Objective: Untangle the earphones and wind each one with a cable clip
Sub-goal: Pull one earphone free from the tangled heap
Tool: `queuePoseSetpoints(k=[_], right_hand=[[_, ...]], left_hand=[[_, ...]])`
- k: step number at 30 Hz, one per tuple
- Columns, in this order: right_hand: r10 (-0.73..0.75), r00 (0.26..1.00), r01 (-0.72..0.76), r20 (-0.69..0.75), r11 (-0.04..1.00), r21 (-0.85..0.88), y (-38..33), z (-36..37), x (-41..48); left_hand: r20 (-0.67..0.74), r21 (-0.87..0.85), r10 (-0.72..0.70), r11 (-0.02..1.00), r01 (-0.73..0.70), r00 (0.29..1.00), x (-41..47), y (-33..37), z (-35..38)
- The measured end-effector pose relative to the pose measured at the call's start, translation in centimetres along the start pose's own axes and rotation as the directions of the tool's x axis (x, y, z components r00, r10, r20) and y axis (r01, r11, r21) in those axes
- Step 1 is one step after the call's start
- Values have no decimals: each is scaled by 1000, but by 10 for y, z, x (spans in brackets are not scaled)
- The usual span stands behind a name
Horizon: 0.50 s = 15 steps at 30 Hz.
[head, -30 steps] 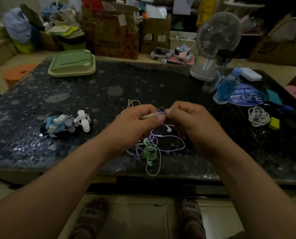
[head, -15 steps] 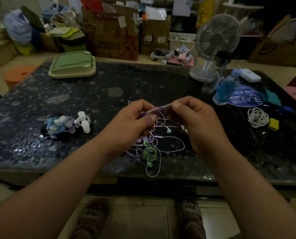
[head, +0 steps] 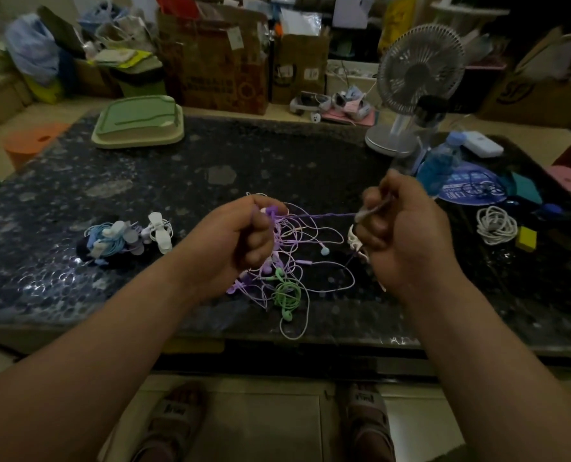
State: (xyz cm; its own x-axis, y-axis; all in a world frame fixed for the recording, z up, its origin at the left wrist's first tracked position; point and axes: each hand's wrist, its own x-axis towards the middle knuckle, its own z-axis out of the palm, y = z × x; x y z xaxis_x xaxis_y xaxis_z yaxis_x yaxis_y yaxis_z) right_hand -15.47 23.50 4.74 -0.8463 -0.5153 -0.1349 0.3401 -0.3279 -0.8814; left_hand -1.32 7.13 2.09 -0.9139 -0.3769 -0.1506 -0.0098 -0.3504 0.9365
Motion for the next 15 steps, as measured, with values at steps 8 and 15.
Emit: queuePoseSetpoints(k=[8, 15], right_hand=[[166, 925, 171, 342, 623, -763, 0, -4, -12], [244, 872, 181, 425, 645, -742, 5, -11, -8]], left_hand=[[27, -163, 24, 986, -20, 999, 1, 6, 2], [-63, -47, 25, 999, -28, 998, 5, 4, 5]])
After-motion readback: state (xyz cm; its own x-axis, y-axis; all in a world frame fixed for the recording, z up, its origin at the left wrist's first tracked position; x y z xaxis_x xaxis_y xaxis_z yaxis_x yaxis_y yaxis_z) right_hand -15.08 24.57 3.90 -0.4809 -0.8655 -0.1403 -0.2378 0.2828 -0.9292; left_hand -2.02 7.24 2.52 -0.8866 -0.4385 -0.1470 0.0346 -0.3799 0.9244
